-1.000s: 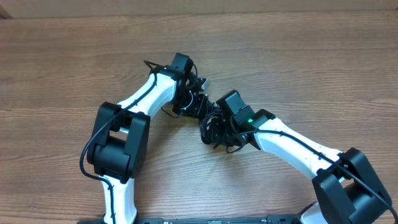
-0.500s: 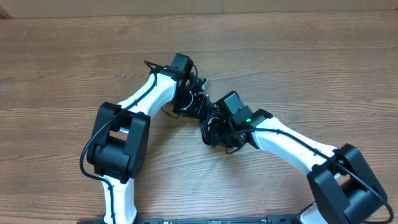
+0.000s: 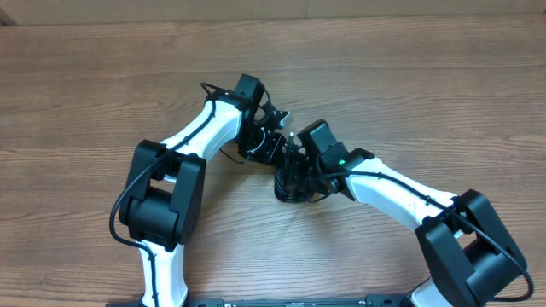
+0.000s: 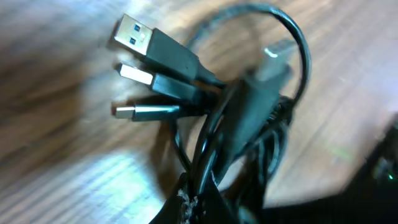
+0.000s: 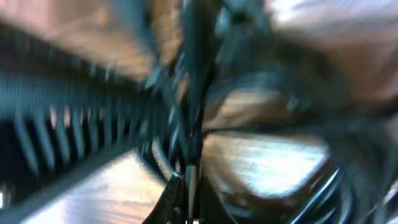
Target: Untangle cables
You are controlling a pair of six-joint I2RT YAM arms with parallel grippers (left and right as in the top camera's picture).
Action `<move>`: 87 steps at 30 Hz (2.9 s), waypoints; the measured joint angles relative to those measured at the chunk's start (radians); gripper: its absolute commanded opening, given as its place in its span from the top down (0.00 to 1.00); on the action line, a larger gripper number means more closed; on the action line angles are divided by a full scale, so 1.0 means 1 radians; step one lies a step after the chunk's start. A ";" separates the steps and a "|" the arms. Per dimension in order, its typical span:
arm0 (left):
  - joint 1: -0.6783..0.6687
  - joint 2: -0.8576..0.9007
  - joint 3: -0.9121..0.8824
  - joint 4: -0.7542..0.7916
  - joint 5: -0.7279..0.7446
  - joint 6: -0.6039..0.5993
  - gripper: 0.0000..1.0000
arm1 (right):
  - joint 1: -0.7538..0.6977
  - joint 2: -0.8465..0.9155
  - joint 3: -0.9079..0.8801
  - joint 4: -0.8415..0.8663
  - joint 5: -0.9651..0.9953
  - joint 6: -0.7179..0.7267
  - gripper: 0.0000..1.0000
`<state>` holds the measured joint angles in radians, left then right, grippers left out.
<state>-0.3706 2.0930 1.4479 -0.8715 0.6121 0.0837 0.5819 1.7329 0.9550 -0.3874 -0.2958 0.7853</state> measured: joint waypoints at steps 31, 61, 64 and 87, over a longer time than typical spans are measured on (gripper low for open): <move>0.091 0.000 0.000 -0.082 0.335 0.287 0.96 | -0.342 -0.081 0.046 -0.155 -0.182 -0.106 0.63; 0.091 0.000 0.000 -0.079 0.335 0.287 0.96 | -0.226 -0.018 -0.159 0.256 0.073 0.002 0.96; 0.091 0.000 0.000 -0.079 0.334 0.286 0.96 | -0.229 -0.008 -0.160 0.264 0.076 0.006 0.96; 0.089 0.000 0.000 -0.017 0.055 0.054 0.96 | -0.114 -0.294 -0.156 -0.046 0.391 -0.079 0.96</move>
<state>-0.2817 2.0930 1.4479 -0.8883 0.6670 0.1375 0.4683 1.4387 0.7990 -0.4332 0.0956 0.7059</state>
